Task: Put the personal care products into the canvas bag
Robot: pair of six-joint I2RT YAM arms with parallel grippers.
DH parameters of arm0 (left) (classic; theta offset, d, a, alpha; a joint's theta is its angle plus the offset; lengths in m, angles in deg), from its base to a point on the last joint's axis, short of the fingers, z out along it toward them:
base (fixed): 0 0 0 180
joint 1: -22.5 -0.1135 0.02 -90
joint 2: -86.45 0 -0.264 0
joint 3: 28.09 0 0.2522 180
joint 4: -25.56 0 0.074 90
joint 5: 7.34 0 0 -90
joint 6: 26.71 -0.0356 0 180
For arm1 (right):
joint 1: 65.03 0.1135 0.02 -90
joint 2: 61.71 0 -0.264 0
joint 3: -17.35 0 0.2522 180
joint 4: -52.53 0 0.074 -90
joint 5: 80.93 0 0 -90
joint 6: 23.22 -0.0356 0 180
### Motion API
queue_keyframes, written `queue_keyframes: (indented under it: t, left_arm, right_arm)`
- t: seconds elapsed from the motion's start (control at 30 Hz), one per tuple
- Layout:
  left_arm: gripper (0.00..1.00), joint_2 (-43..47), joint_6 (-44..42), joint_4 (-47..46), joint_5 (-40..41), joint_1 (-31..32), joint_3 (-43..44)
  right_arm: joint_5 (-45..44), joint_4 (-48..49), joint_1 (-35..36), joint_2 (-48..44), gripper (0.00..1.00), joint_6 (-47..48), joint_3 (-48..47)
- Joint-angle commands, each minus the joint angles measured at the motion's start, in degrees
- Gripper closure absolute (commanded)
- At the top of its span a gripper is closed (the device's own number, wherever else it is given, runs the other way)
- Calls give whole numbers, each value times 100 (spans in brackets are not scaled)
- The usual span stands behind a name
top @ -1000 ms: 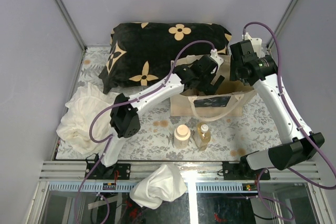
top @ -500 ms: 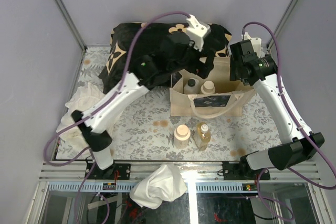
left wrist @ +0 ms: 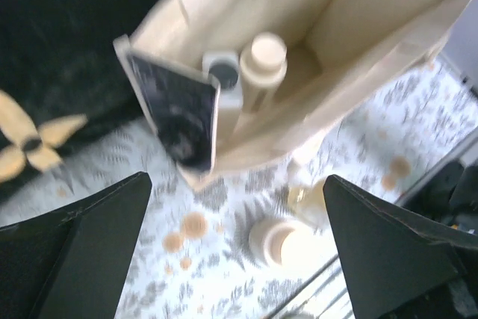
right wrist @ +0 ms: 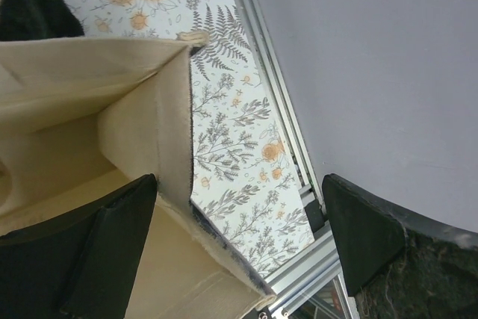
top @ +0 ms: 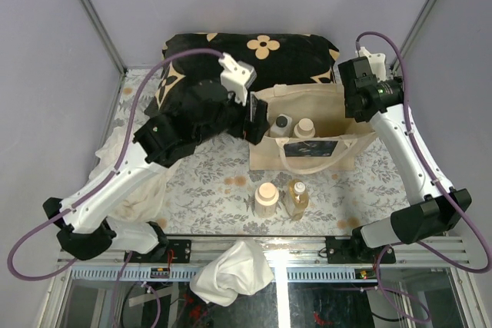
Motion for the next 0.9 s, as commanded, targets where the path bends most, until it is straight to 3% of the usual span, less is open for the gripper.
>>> queue_keyframes:
  t: [0.0, 0.3, 0.5, 0.87]
  left_arm:
    - [0, 444, 564, 239, -73, 182, -1059]
    - [0, 336, 863, 68, -187, 900, -2214]
    - [0, 93, 912, -125, -574, 1150, -2340]
    - [0, -869, 936, -160, -241, 1607, -2537]
  right_arm:
    - [-356, 28, -178, -63, 1, 183, -132]
    - [-114, 48, -286, -28, 1, 150, -118]
    - [-113, 12, -294, -101, 1, 97, -45]
    - [-110, -6, -315, -292, 1, 93, 126]
